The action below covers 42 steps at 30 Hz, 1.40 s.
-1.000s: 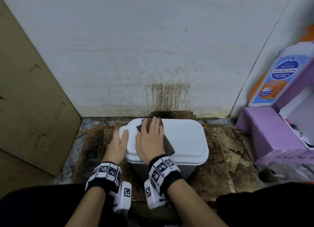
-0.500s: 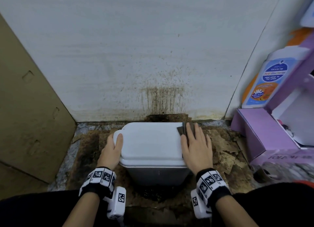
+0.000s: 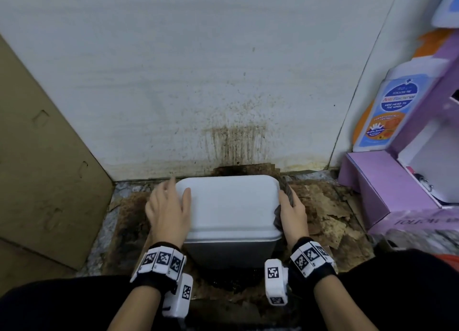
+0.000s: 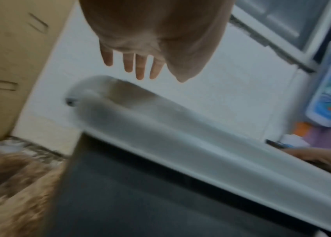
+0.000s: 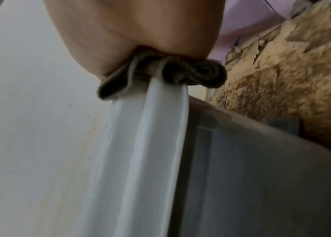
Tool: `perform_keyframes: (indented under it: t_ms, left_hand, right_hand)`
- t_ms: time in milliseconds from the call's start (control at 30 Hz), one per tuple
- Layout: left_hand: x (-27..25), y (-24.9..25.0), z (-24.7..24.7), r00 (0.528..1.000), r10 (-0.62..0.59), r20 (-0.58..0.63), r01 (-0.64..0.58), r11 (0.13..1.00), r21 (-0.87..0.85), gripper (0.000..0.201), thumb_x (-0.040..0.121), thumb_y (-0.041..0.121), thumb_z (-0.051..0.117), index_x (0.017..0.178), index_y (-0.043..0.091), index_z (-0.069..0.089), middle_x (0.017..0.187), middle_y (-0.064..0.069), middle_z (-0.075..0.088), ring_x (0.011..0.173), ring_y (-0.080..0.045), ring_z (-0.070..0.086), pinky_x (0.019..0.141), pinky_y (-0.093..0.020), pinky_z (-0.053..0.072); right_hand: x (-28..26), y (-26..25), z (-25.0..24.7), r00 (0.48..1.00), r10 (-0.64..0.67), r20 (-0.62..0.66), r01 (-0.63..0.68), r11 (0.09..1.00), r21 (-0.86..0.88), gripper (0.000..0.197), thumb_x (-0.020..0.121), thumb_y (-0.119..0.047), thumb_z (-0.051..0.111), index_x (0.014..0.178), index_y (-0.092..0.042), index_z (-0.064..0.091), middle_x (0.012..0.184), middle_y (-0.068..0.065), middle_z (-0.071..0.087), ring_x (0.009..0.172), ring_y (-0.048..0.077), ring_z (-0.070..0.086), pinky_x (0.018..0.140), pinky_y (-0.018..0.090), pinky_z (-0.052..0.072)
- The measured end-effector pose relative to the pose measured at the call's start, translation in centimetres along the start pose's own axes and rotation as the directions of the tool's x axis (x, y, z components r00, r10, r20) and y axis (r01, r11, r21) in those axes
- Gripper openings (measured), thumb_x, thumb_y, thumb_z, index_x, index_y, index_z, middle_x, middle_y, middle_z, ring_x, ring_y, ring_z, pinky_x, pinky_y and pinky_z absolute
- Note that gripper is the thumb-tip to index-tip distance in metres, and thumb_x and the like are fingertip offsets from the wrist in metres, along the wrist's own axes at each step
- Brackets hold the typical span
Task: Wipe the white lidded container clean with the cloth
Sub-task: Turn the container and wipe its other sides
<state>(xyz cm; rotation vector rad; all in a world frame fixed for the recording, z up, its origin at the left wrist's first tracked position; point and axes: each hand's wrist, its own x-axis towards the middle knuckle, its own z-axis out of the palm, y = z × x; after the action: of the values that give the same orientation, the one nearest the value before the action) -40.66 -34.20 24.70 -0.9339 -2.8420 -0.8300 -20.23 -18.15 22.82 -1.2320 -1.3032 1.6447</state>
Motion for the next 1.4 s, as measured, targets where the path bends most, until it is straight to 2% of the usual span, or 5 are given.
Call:
perform_keyframes:
  t_ms: [300, 433, 700, 1033, 1400]
  left_hand:
    - [-0.6, 7.6, 0.2, 0.917, 0.377, 0.129, -0.331, 0.901, -0.280, 0.050, 0.103, 0.045, 0.038, 0.150, 0.027, 0.035, 0.157, 0.007, 0.028, 0.147, -0.011, 0.018, 0.120, -0.038, 0.019]
    - [0.1, 7.6, 0.0, 0.906, 0.383, 0.183, -0.336, 0.911, -0.241, 0.055, 0.103, 0.048, 0.038, 0.153, 0.029, 0.030, 0.161, 0.004, 0.024, 0.149, -0.015, 0.016, 0.122, -0.039, 0.016]
    - [1.7, 4.9, -1.1, 0.918, 0.344, 0.200, -0.315, 0.935, -0.161, 0.061, 0.100, 0.049, 0.045, 0.154, 0.031, 0.026, 0.163, -0.001, 0.018, 0.149, -0.018, 0.013, 0.120, -0.038, 0.015]
    - [3.6, 1.7, -2.5, 0.936, 0.286, 0.205, -0.230, 0.938, -0.259, 0.072, 0.090, 0.049, 0.044, 0.155, 0.025, 0.025, 0.161, 0.005, 0.020, 0.149, -0.014, 0.017, 0.121, -0.037, 0.019]
    - [3.5, -1.0, -3.9, 0.956, 0.235, 0.175, -0.185, 0.947, -0.262, 0.074, 0.091, 0.050, 0.039, 0.158, 0.026, 0.020, 0.164, 0.009, 0.019, 0.149, -0.010, 0.015, 0.120, -0.035, 0.017]
  right_hand:
    - [-1.8, -1.7, 4.5, 0.982, 0.031, 0.184, -0.061, 0.986, 0.158, 0.016, 0.106, -0.032, 0.048, 0.120, -0.034, 0.055, 0.107, -0.023, 0.062, 0.091, -0.010, 0.060, 0.081, 0.016, 0.052]
    - [-1.6, -1.5, 6.3, 0.953, 0.125, 0.276, -0.198, 0.947, 0.254, 0.055, 0.098, -0.049, 0.057, 0.148, -0.028, 0.048, 0.146, -0.006, 0.054, 0.129, 0.016, 0.057, 0.111, 0.045, 0.046]
    - [-1.6, -2.3, 6.9, 0.890, 0.221, 0.398, -0.414, 0.756, 0.507, 0.051, 0.100, -0.052, 0.048, 0.123, -0.012, 0.071, 0.119, 0.016, 0.073, 0.105, 0.029, 0.073, 0.090, 0.044, 0.054]
    - [-3.3, -0.9, 13.0, 0.939, -0.035, 0.342, -0.005, 0.993, 0.114, 0.057, 0.104, -0.054, 0.034, 0.158, -0.038, 0.023, 0.162, -0.014, 0.030, 0.148, 0.009, 0.030, 0.124, 0.042, 0.024]
    - [-2.3, 4.7, 15.1, 0.855, -0.314, 0.413, 0.445, 0.852, -0.274, 0.053, 0.106, -0.049, 0.012, 0.158, -0.039, 0.012, 0.166, -0.023, 0.009, 0.150, -0.010, 0.003, 0.125, 0.025, 0.006]
